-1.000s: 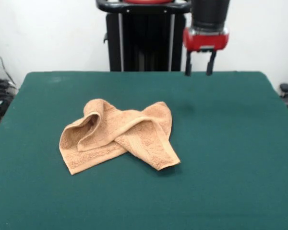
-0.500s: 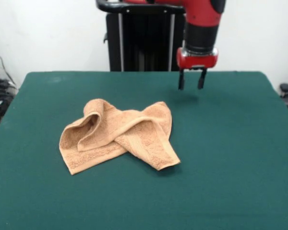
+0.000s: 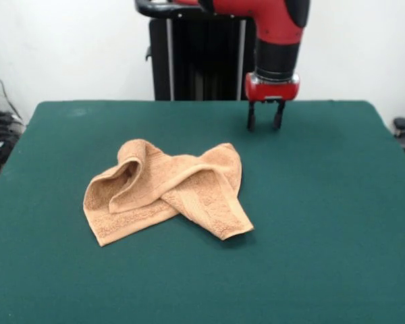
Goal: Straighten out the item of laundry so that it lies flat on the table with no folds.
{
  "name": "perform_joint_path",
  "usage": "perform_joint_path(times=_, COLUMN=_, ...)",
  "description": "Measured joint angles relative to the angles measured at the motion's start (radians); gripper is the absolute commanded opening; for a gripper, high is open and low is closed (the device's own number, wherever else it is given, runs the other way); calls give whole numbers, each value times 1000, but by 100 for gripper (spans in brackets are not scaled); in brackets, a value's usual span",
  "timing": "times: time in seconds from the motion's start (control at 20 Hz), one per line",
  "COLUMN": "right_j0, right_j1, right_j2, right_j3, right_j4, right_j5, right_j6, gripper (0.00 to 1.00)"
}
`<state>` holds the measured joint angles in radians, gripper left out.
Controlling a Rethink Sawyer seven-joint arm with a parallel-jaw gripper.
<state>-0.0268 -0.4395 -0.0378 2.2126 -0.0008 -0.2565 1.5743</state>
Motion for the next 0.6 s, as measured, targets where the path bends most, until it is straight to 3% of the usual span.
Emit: perform_joint_path(times=0.6, right_j0=-9, right_j1=6, right_j2=0, right_j3=16, right_j4=0, right_j5=2, right_j6=0, gripper=100)
